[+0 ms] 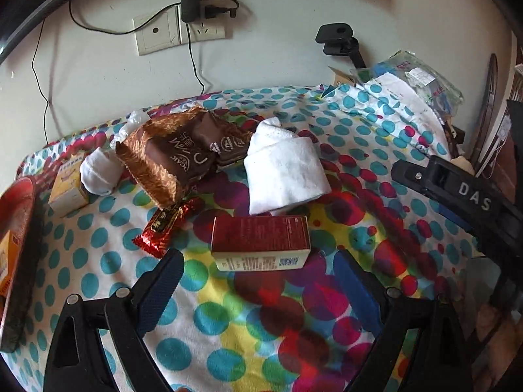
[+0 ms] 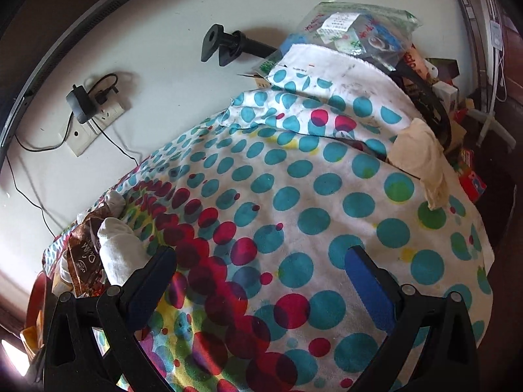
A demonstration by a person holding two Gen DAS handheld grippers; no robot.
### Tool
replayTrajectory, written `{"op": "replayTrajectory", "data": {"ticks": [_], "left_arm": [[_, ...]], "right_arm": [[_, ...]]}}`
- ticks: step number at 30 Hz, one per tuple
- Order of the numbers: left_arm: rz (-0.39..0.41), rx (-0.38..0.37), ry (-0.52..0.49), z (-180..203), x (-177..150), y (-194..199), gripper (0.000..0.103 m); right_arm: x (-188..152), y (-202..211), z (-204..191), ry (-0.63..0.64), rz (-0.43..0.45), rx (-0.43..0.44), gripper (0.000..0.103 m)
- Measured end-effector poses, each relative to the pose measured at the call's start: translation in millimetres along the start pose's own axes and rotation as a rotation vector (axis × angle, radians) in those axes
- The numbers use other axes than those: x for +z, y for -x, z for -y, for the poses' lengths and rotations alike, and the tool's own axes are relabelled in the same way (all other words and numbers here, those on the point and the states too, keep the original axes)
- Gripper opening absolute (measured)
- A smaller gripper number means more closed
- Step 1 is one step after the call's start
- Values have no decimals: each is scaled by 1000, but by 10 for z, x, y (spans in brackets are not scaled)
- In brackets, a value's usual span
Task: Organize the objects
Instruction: 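Move the left gripper to the red box and grasp it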
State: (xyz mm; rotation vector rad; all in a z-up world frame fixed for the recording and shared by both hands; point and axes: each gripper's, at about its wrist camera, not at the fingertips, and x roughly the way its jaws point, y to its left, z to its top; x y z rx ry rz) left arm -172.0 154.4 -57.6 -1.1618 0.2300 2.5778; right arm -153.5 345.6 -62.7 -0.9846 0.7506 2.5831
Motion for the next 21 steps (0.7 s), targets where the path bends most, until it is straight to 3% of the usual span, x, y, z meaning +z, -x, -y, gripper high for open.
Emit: {"op": "replayTrajectory", "data": {"ticks": [4, 8, 10, 12, 18, 21], "left_arm": [[-52, 29, -2, 78, 72, -226, 95], [-72, 5, 53, 6, 101, -345, 94], [-72, -9, 70, -20, 108, -348, 87], [-59, -22, 52, 3, 112, -320, 63], [-56, -43, 42, 15, 71, -266, 63], [-12, -23, 50, -28, 37, -112, 63]], "right_arm": [[-17, -4, -51, 24, -3, 13, 103], [-25, -8, -48, 26, -9, 32, 103], [-29, -5, -48, 25, -8, 38, 103], [-33, -9, -56, 29, -10, 37, 103], [-43, -11, -82, 41, -14, 35, 103], [-45, -13, -95, 49, -16, 45, 103]]}}
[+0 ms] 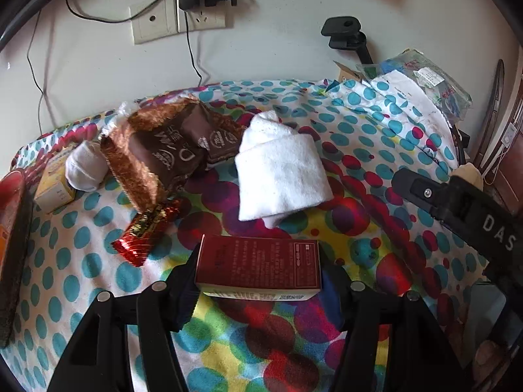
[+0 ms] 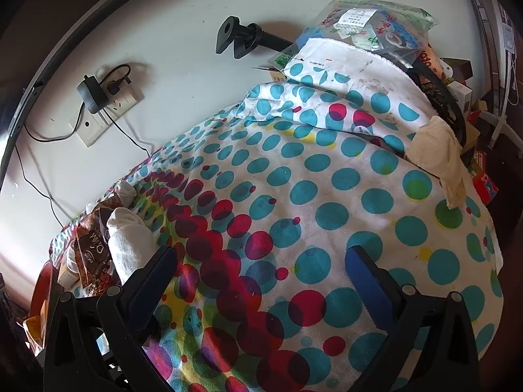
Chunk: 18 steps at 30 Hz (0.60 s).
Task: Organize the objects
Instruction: 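Move the left gripper to the red box and grasp it, then lift the red box with the left gripper while the right gripper grasps the white sock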
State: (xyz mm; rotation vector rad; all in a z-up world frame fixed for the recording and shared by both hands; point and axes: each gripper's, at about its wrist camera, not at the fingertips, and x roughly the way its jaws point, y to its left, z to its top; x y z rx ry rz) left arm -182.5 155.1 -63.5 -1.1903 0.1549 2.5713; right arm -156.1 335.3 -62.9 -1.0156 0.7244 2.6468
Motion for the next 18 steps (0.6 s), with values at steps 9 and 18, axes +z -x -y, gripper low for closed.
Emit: {"op": "replayTrajectory", "data": {"ticks": [9, 18], "left_arm": [[34, 81, 51, -374, -151, 403, 63], [40, 93, 132, -795, -370, 540, 63]], "right_arm": [[-44, 39, -397, 213, 38, -48, 103], [-117, -14, -1046, 428, 30, 17, 93]]}}
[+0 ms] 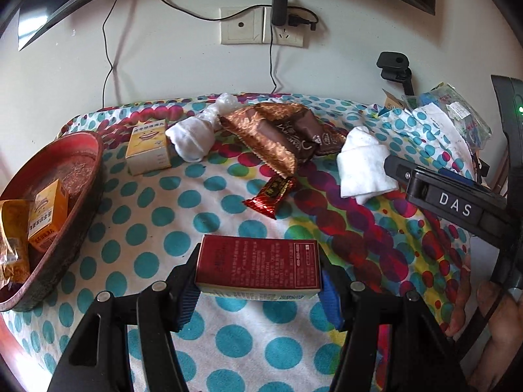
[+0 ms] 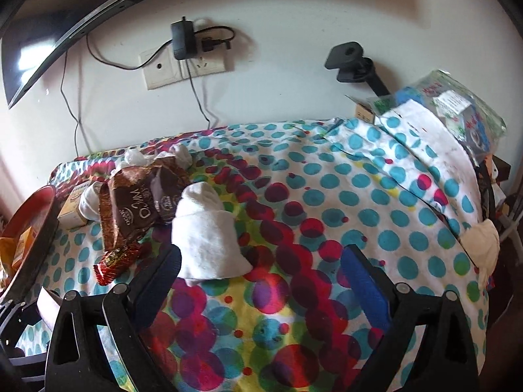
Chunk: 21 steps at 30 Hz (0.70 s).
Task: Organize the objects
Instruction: 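Lift the red box with the left gripper while the right gripper grasps the white sock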
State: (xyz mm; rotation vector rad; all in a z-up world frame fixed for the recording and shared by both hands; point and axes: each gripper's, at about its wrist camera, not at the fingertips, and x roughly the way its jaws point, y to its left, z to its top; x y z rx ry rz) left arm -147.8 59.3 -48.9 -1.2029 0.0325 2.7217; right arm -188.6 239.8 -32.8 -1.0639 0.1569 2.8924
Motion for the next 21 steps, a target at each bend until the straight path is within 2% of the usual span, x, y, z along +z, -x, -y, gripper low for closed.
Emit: {"op": "replayTrajectory", "data": {"ticks": [12, 16, 19, 21], "left_arm": [[19, 23, 36, -293, -96, 191, 63], [15, 30, 43, -327, -130, 197, 63], [16, 25, 41, -327, -138, 215, 63], [24, 33, 31, -330, -135, 263, 63]], "right_arm": [[71, -363, -478, 113, -78, 2, 94], [81, -498, -496, 117, -140, -2, 96], [75, -643, -443, 92, -219, 6, 97], [71, -671, -426, 85, -234, 18, 98]]}}
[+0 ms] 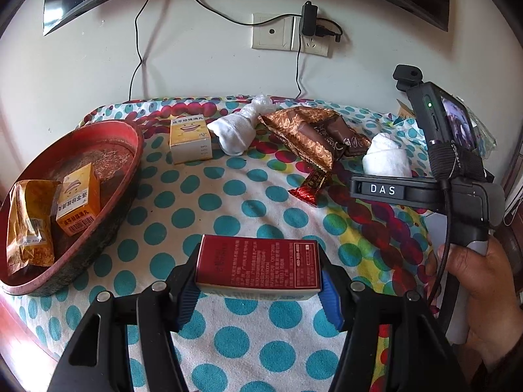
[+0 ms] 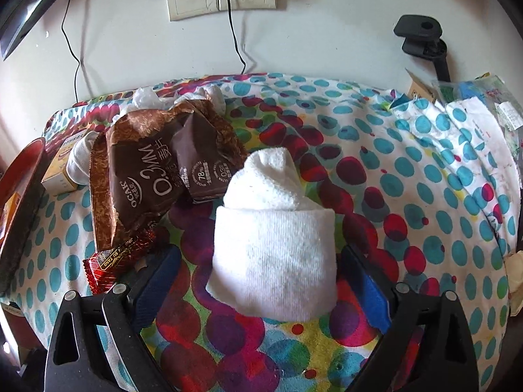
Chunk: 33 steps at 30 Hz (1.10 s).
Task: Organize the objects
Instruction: 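Lift the red box with the left gripper while the right gripper grasps the white sock, then lower the red box into the red tray and open the left gripper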
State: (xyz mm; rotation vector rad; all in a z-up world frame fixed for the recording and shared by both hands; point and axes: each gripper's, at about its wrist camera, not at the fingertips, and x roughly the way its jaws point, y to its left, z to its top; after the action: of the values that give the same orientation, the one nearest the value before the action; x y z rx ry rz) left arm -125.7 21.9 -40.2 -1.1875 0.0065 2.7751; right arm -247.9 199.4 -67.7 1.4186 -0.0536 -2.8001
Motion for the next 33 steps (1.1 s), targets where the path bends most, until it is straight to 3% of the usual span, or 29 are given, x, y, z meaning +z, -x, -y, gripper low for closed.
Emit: {"op": "replayTrajectory", "data": {"ticks": [2, 3, 4, 6, 15, 19, 28, 33], "left_arm": [[9, 9, -7, -28, 14, 51, 63], [12, 16, -11, -46, 24, 79, 63], [14, 23, -14, -63, 38, 102, 63], [16, 33, -14, -104, 70, 155, 63], [69, 95, -17, -273, 282, 367, 63], [83, 157, -26, -484, 440, 384, 63], [91, 338, 85, -1656, 811, 520, 63], [36, 408, 180, -2312, 822, 475, 63]], "right_arm": [[-15, 19, -48, 27, 16, 1, 85], [-22, 29, -86, 43, 23, -23, 65], [-29, 42, -121, 59, 31, -24, 54], [-31, 52, -120, 63, 37, -16, 46], [-18, 55, -40, 21, 40, 16, 42], [-21, 51, -47, 24, 40, 14, 42], [-32, 58, 3, 0, 46, 43, 42], [-35, 57, 12, 4, 46, 39, 42]]}}
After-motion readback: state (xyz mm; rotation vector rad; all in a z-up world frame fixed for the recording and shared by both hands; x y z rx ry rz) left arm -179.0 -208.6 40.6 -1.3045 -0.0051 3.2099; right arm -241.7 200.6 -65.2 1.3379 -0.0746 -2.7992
